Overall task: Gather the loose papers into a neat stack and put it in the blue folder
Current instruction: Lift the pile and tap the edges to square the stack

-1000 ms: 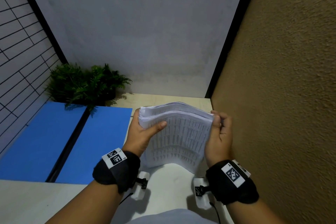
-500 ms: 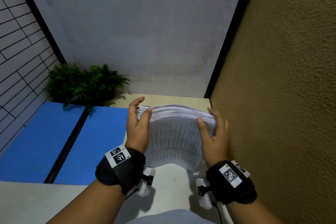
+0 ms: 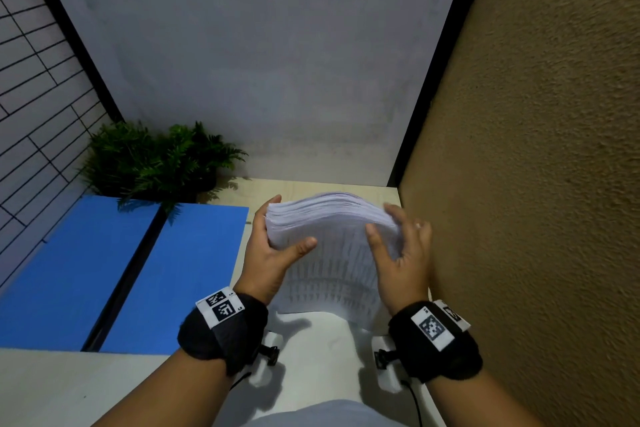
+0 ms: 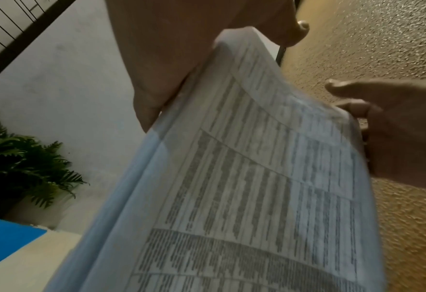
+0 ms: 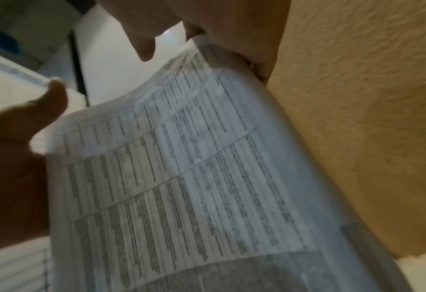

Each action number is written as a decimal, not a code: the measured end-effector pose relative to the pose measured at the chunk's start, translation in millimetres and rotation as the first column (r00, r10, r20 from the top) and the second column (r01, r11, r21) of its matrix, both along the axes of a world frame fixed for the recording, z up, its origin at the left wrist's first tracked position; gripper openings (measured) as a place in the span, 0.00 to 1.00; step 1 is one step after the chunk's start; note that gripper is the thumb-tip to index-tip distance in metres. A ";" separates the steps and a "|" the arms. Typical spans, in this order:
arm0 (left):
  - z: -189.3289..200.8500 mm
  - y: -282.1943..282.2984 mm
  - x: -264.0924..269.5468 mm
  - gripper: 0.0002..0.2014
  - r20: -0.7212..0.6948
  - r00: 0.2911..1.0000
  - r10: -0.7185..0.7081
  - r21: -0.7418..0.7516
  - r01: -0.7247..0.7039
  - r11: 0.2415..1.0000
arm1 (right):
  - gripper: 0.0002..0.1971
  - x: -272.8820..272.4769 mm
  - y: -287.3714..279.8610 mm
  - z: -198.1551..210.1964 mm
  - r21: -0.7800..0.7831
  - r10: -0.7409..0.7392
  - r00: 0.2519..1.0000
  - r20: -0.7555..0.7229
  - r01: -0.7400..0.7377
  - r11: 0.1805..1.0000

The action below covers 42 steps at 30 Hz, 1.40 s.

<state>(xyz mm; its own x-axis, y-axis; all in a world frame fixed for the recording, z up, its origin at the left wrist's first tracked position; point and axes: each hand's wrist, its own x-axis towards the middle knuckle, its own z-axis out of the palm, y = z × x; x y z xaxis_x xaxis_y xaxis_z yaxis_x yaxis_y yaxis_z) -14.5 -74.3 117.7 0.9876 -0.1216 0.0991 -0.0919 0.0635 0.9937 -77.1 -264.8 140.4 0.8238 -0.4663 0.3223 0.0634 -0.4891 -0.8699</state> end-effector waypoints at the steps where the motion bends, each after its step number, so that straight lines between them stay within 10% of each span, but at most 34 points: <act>1: -0.9 -0.2 -0.4 0.55 -0.002 1.000 -0.009 0.002 0.009 1.000 | 0.25 0.0 1.6 0.8 -0.036 0.026 1.000 0.003 -0.026 0.999; 20: -8.0 -3.7 3.1 0.57 -0.014 0.999 -0.040 0.001 0.040 0.999 | 0.19 9.2 -3.8 -2.8 0.100 -0.044 0.999 -0.012 0.045 0.994; 26: -16.4 -3.6 10.1 0.45 -0.103 0.995 -0.015 -0.008 0.015 1.000 | 0.42 11.3 -8.4 -7.9 0.417 0.012 0.999 -0.042 0.006 0.909; 37: -16.9 -10.6 23.7 0.23 -0.278 0.960 -0.044 0.064 0.064 0.996 | 0.32 32.1 -35.5 -43.7 0.612 0.284 0.892 -0.352 -0.011 0.791; 42: -8.2 -6.8 25.1 0.24 -0.278 0.961 -0.007 0.027 0.015 1.000 | 0.26 31.9 -36.7 -33.2 0.642 0.222 0.946 -0.237 -0.019 0.766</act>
<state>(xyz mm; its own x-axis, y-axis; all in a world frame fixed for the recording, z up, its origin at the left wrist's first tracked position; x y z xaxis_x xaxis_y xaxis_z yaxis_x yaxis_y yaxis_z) 10.6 -81.0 109.5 0.9743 -0.1315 -0.1826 0.1886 0.0345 0.9814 -45.2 -301.6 107.1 0.8925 -0.3683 -0.2604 -0.2133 0.1640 -0.9631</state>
